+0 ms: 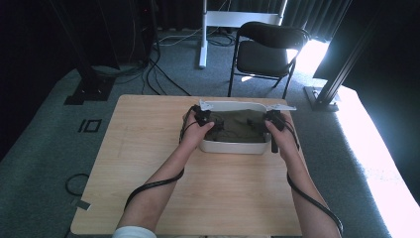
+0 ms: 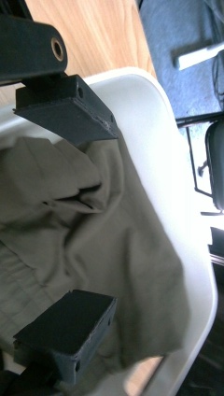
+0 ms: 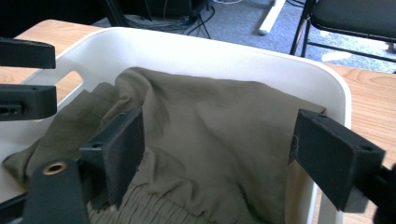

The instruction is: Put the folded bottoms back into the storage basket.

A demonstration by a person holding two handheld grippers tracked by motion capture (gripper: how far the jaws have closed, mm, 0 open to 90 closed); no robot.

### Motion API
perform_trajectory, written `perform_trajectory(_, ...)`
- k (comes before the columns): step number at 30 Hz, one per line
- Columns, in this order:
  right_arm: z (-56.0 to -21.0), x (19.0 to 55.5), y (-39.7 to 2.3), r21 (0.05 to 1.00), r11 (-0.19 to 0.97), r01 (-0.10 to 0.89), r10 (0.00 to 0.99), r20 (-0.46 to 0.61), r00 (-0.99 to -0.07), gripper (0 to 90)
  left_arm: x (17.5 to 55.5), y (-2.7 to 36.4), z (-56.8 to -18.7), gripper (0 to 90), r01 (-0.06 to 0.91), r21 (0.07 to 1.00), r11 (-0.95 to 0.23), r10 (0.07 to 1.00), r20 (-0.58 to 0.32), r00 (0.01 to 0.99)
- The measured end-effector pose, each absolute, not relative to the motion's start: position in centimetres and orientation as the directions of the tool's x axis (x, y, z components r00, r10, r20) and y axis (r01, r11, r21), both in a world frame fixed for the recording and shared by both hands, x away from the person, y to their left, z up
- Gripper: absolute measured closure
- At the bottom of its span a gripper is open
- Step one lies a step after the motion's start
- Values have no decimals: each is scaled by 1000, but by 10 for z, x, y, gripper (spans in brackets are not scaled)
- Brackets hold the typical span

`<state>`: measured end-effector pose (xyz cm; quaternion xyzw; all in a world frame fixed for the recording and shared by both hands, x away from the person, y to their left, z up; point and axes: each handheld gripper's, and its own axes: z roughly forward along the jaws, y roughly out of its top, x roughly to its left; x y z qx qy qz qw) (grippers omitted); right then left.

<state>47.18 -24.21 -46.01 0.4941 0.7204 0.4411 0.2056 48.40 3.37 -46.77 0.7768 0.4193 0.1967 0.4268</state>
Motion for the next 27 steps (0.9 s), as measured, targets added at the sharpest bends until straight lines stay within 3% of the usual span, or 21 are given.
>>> perform_trajectory(14, -462, 447, -242, 852, 222, 474, 868, 49, -494, 164, 456, 53, -464, 168, 433, 844, -316, 788, -21, 616)
perform_trajectory(27, -463, 419, -251, 865, 234, 444, 850, 41, -526, 164, 432, 66, -459, 168, 392, 864, -316, 772, -6, 635)
